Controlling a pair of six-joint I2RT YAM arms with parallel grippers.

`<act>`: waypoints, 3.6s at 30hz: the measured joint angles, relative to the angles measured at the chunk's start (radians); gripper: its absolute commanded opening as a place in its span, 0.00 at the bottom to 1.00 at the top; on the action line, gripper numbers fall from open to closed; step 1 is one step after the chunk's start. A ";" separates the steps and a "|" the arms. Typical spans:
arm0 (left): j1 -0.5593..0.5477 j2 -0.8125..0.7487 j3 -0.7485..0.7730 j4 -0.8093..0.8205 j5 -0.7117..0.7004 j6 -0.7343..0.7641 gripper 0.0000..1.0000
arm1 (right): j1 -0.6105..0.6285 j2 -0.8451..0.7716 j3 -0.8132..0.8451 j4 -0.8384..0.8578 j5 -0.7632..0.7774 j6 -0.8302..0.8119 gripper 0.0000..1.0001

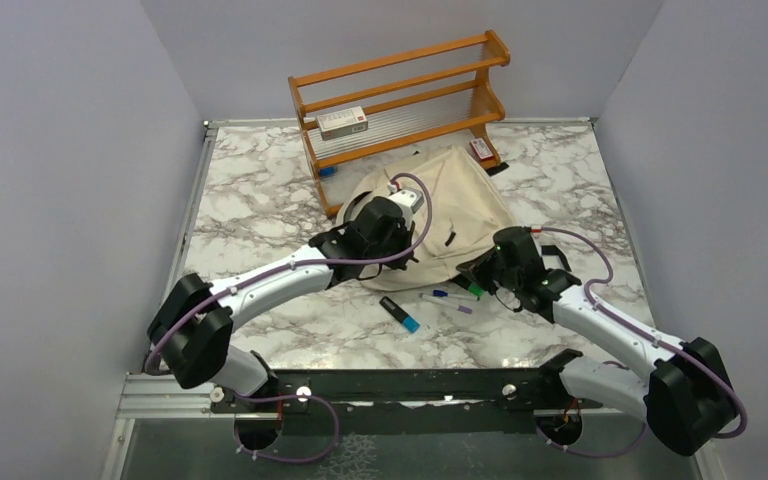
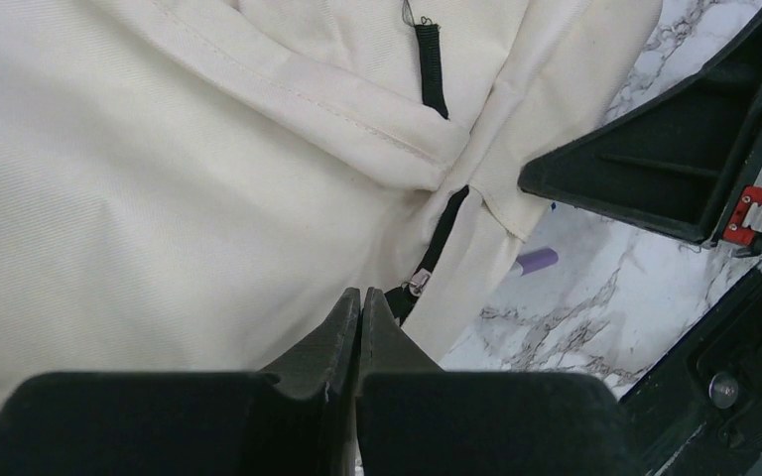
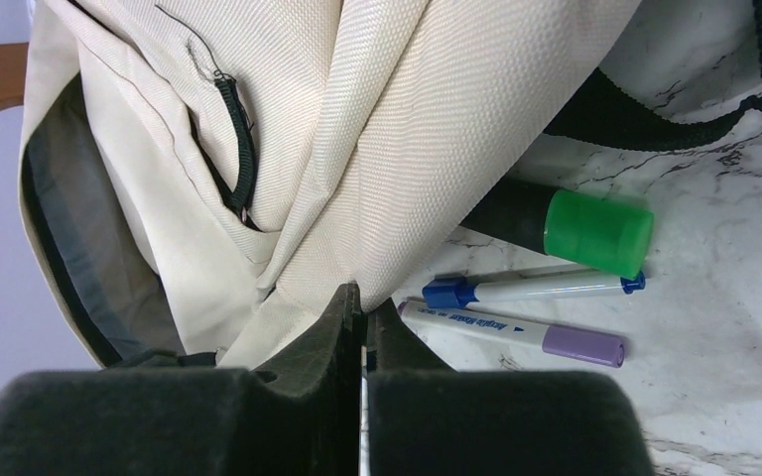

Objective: Pack the student bag
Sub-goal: Zip the student bag at the center of the board.

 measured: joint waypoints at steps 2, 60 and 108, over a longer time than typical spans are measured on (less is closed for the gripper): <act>0.002 -0.021 -0.006 -0.010 -0.002 0.004 0.00 | 0.000 -0.006 -0.001 -0.004 0.005 0.008 0.01; 0.347 -0.222 0.018 -0.238 -0.139 0.113 0.00 | 0.007 -0.037 -0.003 -0.039 0.048 -0.014 0.01; 0.378 -0.272 -0.049 -0.021 0.198 0.074 0.00 | 0.055 0.613 0.360 1.037 -0.951 -0.892 0.61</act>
